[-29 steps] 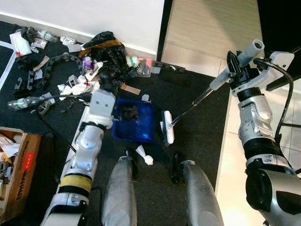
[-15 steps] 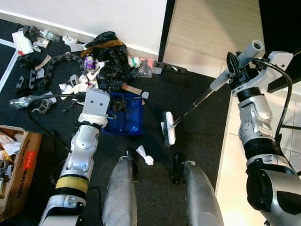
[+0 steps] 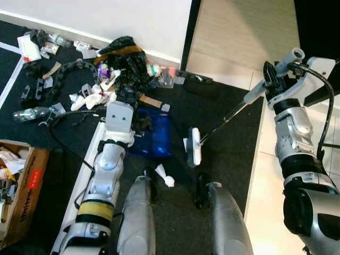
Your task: Sweep floor
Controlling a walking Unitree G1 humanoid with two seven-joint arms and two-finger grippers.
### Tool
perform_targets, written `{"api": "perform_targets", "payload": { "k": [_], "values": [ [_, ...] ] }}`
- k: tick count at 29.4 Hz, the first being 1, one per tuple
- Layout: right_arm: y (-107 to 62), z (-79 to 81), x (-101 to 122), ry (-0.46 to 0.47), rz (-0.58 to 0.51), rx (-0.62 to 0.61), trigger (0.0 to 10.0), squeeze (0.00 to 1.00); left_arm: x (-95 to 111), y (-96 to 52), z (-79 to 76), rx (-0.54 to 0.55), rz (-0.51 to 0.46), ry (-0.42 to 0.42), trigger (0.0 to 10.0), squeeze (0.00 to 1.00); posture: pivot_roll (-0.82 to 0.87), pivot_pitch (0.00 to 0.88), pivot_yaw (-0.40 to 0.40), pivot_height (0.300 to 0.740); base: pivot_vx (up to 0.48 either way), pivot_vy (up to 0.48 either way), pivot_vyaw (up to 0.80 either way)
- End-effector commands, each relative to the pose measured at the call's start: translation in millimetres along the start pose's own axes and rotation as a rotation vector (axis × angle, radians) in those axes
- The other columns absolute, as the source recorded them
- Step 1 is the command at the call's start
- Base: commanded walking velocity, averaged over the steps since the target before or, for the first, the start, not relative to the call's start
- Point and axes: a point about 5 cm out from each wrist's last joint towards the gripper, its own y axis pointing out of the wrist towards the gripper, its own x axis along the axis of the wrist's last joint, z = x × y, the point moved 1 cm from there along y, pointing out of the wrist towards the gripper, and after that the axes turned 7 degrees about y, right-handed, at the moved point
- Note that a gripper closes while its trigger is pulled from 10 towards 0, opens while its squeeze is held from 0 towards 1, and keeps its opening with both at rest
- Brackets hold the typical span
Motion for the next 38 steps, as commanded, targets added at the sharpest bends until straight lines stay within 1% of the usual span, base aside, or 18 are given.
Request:
{"api": "perform_targets", "payload": {
  "k": [1,5,8,15,19,21,22,23,27,28,30,31,32,33,34,35,36,38],
  "values": [
    [-14.4,-13.8,-21.8,-0.010,0.110,-0.056,10.0,0.00,-11.9,-4.3,-18.6,-0.059,0.058,-0.114,10.0,0.00,0.12,0.398,-0.075,0.740,0.000,0.000,0.00],
    [-14.0,-14.7,-20.8,-0.012,0.108,-0.061,10.0,0.00,-14.7,-4.1,-19.3,-0.062,0.074,-0.108,10.0,0.00,0.12,0.398,-0.074,0.740,0.000,0.000,0.00],
    [-13.8,-16.6,-18.5,-0.015,0.098,-0.067,10.0,0.00,-15.2,-4.1,-17.7,-0.066,0.073,-0.057,10.0,0.00,0.11,0.401,-0.074,0.740,0.000,0.000,0.00],
    [-16.0,-19.3,-18.9,-0.017,0.100,-0.075,10.0,0.00,-13.4,-5.7,-14.7,-0.058,0.064,-0.016,10.0,0.00,0.11,0.404,-0.076,0.740,0.000,0.000,0.00],
    [-15.7,-20.5,-17.7,-0.022,0.101,-0.076,10.0,0.00,-12.9,-6.7,-13.8,-0.067,0.066,0.026,10.0,0.00,0.11,0.405,-0.084,0.740,0.000,0.000,0.00],
    [-13.7,-23.5,-12.4,-0.042,0.097,-0.073,10.0,0.00,-11.4,-6.8,-12.7,-0.067,0.062,0.066,10.0,0.00,0.10,0.403,-0.093,0.740,0.000,0.000,0.00],
    [-13.7,-23.5,-12.4,-0.042,0.097,-0.073,10.0,0.00,-11.4,-6.8,-12.7,-0.067,0.062,0.066,10.0,0.00,0.10,0.403,-0.093,0.740,0.000,0.000,0.00],
    [-10.2,-27.1,-3.9,-0.055,0.081,-0.071,10.0,0.00,-10.3,-7.0,-9.3,-0.062,0.058,0.111,10.0,0.00,0.10,0.401,-0.098,0.740,0.000,0.000,0.00],
    [-7.2,-28.2,2.8,-0.046,0.061,-0.067,10.0,0.00,-10.7,-7.1,-6.0,-0.057,0.058,0.139,10.0,0.00,0.10,0.400,-0.101,0.740,0.000,0.000,0.00],
    [-4.1,-24.4,7.8,-0.019,0.033,-0.043,10.0,0.00,-11.4,-6.9,-5.1,-0.054,0.060,0.144,10.0,0.00,0.09,0.399,-0.107,0.740,0.000,0.000,0.00],
    [2.2,-9.7,19.4,0.081,-0.055,0.035,10.0,0.00,-12.4,-6.6,-5.5,-0.052,0.062,0.143,10.0,0.00,0.09,0.398,-0.110,0.740,0.000,0.000,0.00],
    [2.2,-9.7,19.4,0.081,-0.055,0.035,10.0,0.00,-12.4,-6.6,-5.5,-0.052,0.062,0.143,10.0,0.00,0.09,0.398,-0.110,0.740,0.000,0.000,0.00],
    [6.9,8.8,29.1,0.195,-0.137,0.116,10.0,0.00,-13.4,-7.1,-8.4,-0.055,0.064,0.139,10.0,0.00,0.09,0.398,-0.110,0.740,0.000,0.000,0.00],
    [9.5,16.9,31.1,0.235,-0.158,0.142,10.0,0.00,-14.2,-7.0,-11.2,-0.060,0.065,0.134,10.0,0.00,0.08,0.391,-0.113,0.740,0.000,0.000,0.00],
    [9.5,16.9,31.1,0.235,-0.158,0.142,10.0,0.00,-14.2,-7.0,-11.2,-0.060,0.065,0.134,10.0,0.00,0.08,0.391,-0.113,0.740,0.000,0.000,0.00],
    [13.8,27.6,32.9,0.274,-0.174,0.172,10.0,0.00,-14.7,-6.7,-16.2,-0.068,0.065,0.129,10.0,0.00,0.08,0.388,-0.116,0.740,0.000,0.000,0.00],
    [15.5,31.3,33.4,0.283,-0.177,0.182,10.0,0.00,-14.7,-6.4,-18.1,-0.071,0.064,0.126,10.0,0.00,0.08,0.388,-0.116,0.740,0.000,0.000,0.00],
    [15.5,31.3,33.4,0.283,-0.177,0.182,10.0,0.00,-14.7,-6.4,-18.1,-0.071,0.064,0.126,10.0,0.00,0.08,0.388,-0.116,0.740,0.000,0.000,0.00]
  ]
}}
